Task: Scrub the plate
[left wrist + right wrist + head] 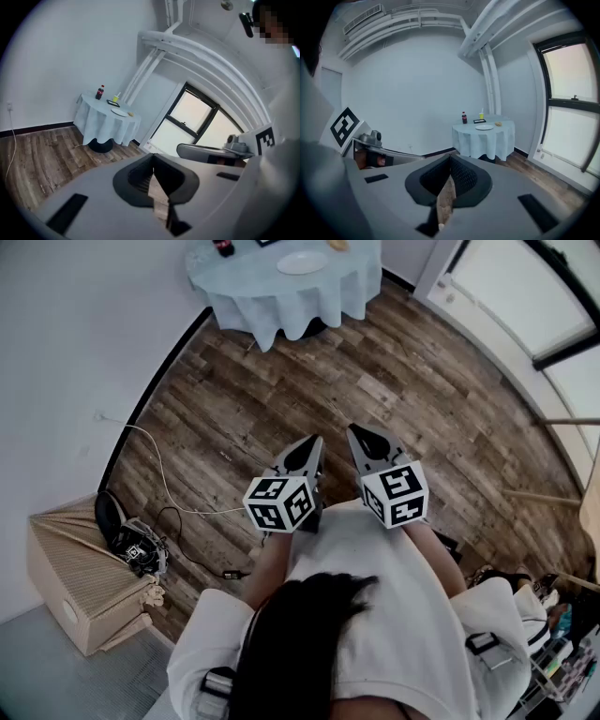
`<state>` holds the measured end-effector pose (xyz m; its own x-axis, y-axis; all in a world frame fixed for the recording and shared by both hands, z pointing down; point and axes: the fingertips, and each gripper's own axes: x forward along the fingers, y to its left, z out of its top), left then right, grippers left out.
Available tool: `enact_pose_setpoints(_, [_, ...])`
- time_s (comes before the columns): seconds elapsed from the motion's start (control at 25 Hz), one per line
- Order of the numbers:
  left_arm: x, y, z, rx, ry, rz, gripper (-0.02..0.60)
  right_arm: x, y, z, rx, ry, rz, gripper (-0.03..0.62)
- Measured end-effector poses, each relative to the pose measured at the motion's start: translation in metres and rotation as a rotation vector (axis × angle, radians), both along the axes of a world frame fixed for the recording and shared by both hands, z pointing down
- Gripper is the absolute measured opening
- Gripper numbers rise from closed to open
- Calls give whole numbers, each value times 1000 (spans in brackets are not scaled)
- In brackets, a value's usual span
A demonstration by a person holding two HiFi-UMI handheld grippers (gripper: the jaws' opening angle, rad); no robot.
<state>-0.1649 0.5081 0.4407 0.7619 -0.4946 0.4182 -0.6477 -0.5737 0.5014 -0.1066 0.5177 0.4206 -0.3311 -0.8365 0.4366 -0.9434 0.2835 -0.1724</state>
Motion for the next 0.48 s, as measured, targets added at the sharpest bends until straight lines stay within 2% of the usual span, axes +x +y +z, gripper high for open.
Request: enact_pose_setpoints(0.48, [-50,-24,1,-8,3,94,9,-33,-20,9,-39,-102,158,38])
